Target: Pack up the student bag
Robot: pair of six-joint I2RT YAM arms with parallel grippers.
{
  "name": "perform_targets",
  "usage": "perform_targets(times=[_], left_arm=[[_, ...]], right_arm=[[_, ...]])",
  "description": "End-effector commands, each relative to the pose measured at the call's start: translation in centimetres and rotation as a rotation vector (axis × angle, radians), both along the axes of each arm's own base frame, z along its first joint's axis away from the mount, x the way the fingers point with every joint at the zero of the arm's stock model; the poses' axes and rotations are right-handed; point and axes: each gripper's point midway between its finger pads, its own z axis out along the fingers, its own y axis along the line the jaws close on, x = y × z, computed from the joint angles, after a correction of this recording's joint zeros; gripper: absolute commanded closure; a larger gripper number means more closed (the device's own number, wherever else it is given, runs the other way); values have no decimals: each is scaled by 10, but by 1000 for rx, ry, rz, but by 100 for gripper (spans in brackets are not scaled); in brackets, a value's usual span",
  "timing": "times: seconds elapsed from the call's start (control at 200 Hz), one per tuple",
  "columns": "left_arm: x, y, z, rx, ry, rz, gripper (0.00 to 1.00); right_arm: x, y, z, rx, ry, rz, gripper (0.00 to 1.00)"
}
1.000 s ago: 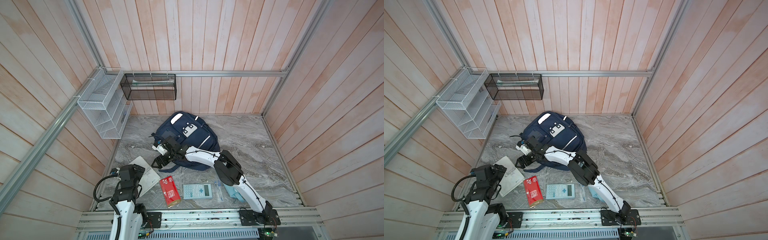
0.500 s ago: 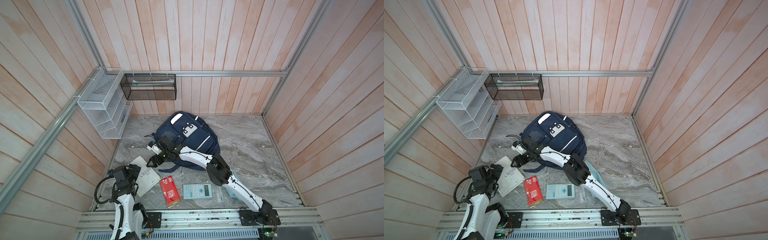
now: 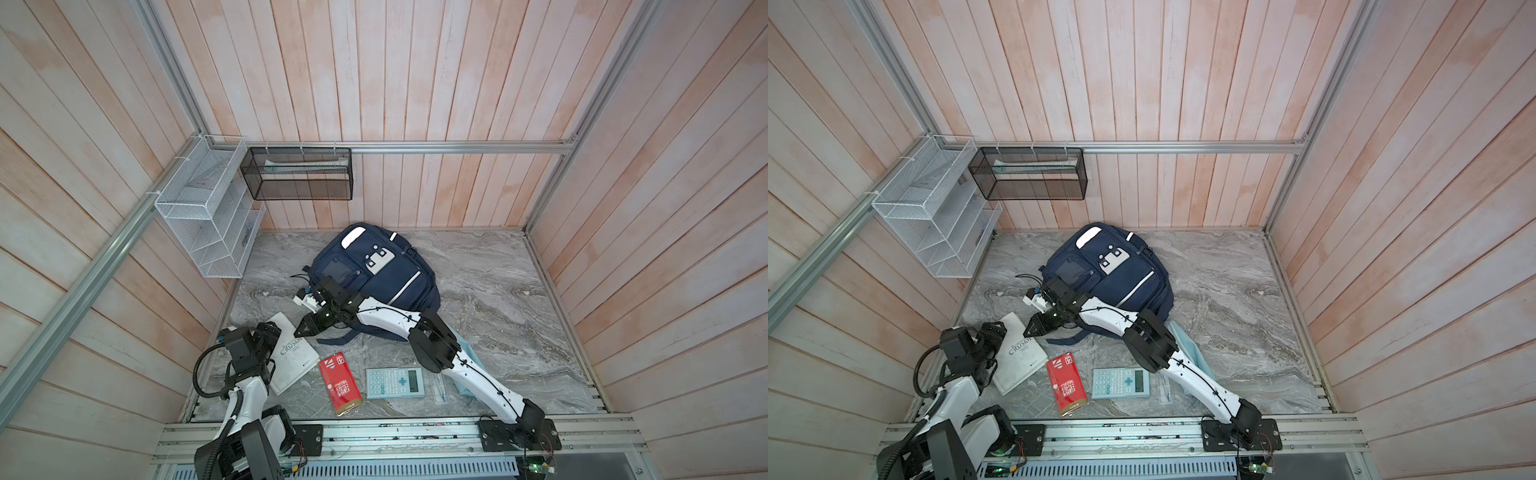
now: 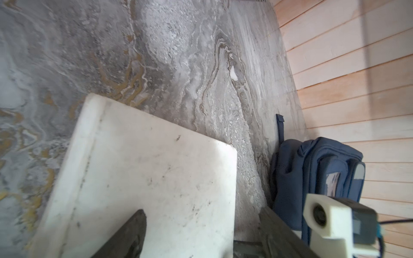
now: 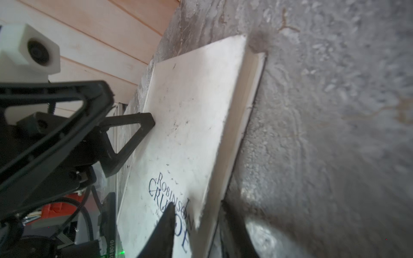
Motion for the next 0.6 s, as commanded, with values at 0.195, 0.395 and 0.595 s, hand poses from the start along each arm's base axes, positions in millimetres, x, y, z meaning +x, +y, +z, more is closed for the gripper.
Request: perform_targets(times=[0.195,0.395,0.595], left_arm=[[-26,-27,-45,-106,147,-78,21],[-17,-19,-24,-34,120,-98,21],[-21,17,21,103,154,18,9]], right_arm=[[-16,10,-19,-9,133,-24,83],[15,-12,-50,-186,7,-190,100],[48,-32,-32,-194,-60,-273,100]])
